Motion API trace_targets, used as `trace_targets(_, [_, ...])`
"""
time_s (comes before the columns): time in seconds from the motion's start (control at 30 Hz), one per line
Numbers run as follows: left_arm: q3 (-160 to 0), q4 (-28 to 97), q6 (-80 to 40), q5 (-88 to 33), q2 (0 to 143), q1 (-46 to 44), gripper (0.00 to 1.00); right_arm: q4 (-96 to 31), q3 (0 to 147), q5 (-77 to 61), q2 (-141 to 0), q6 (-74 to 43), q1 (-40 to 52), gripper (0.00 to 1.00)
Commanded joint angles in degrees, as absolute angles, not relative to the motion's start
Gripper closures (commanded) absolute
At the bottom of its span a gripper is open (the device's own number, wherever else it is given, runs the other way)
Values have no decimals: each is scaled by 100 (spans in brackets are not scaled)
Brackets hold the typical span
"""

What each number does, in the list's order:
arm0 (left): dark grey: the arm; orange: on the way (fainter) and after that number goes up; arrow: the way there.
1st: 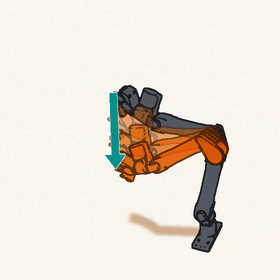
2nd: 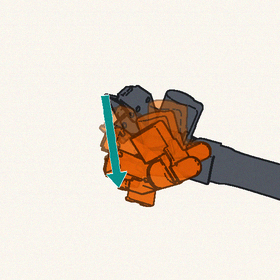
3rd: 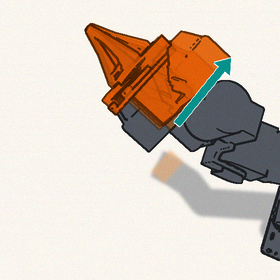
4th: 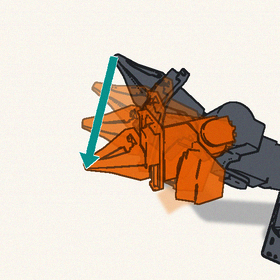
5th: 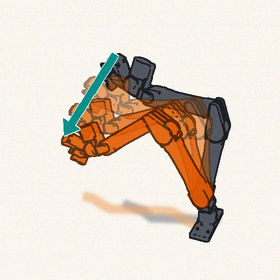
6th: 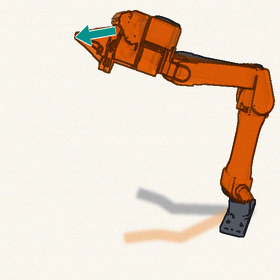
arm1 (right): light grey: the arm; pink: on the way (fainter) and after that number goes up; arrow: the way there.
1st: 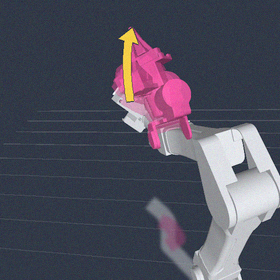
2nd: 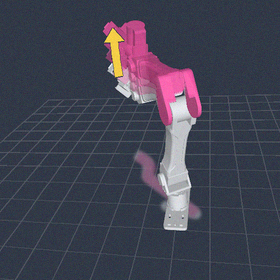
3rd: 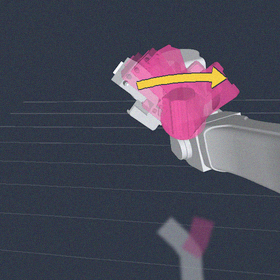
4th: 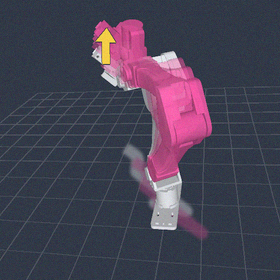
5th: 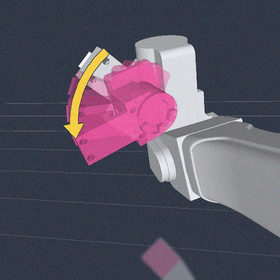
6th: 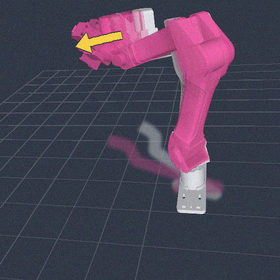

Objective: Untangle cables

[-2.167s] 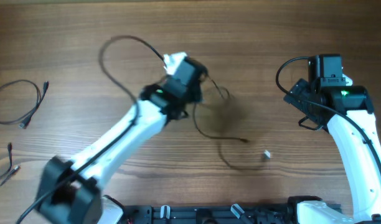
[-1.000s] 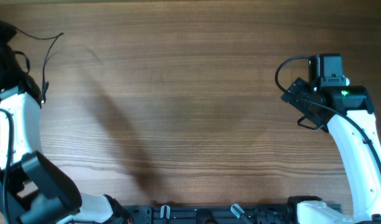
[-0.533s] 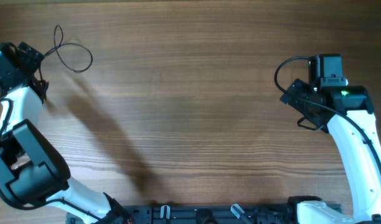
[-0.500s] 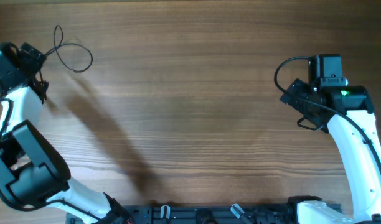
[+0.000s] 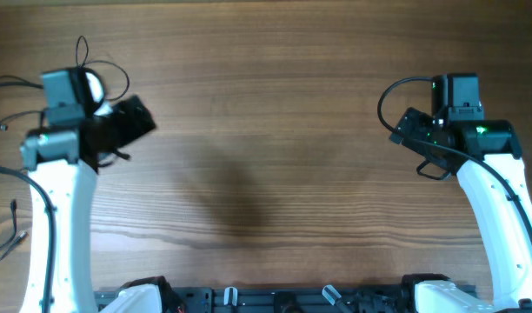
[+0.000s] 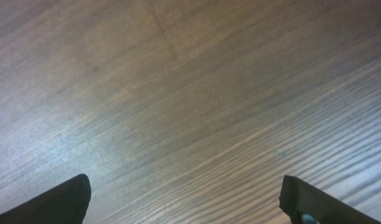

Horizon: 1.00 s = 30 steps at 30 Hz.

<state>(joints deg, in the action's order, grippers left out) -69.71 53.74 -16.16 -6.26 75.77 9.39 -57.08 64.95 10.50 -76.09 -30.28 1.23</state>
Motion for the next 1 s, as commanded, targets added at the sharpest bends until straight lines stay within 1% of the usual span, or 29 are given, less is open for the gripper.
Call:
trace_targets(0.0, [-6976,5852,-1590,-705,7070,-185,0,-5544,6512,1039,-7553,-2958,104,0])
trace_targets(0.1, [-6976,6187,-1590,-705,7028,-1190,0,-5439,6512,1039,-7553,-2958,104,0])
trace_targets(0.2, [-6976,6353,-1588,-703,7028,-1828,1,-5439,6512,1039,-7553,-2958,104,0])
trace_targets(0.3, [-6976,6351,-1588,-703,7028,-2060,0,-5439,6512,1039,-7553,-2958,104,0])
trace_targets(0.63, [-6941,6344,-1409,-703,7028,-2078,0,-5439,6512,1039,-7555,-2956,104,0])
trace_targets(0.7, [-6886,6023,-1083,-703,6923,-2084,0,-5439,6512,1039,-7553,-2958,104,0])
trace_targets(0.77, [-6672,5358,-738,-703,6576,-2084,0,-5441,6512,1039,-7553,-2958,104,0])
trace_targets(0.87, [-5828,3981,-244,-705,5815,-2071,0,-5439,6512,1041,-7553,-2956,104,0])
trace_targets(0.97, [-4595,2349,-189,-875,4873,-2010,0,-5439,6512,1039,-7553,-2958,104,0])
